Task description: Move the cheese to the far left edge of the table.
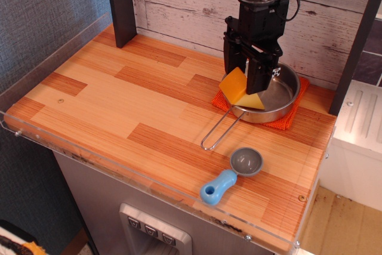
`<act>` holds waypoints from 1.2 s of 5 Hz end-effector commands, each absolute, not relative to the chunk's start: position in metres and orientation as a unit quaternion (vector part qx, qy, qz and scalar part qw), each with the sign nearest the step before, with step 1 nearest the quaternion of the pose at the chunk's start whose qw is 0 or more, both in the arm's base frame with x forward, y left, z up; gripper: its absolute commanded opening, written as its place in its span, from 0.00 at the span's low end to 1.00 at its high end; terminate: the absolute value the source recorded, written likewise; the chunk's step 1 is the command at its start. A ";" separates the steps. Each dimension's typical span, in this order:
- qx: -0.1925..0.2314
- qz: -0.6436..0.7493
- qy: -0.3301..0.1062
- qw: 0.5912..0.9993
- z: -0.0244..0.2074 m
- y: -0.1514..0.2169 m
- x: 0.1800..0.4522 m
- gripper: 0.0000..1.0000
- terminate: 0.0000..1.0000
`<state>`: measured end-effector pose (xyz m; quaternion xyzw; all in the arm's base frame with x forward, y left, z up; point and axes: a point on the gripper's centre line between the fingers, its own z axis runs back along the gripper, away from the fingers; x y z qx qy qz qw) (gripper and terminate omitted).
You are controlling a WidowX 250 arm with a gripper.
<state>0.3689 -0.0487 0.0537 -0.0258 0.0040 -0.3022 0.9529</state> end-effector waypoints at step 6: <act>0.015 0.001 -0.089 0.996 0.119 0.082 0.337 0.00 0.00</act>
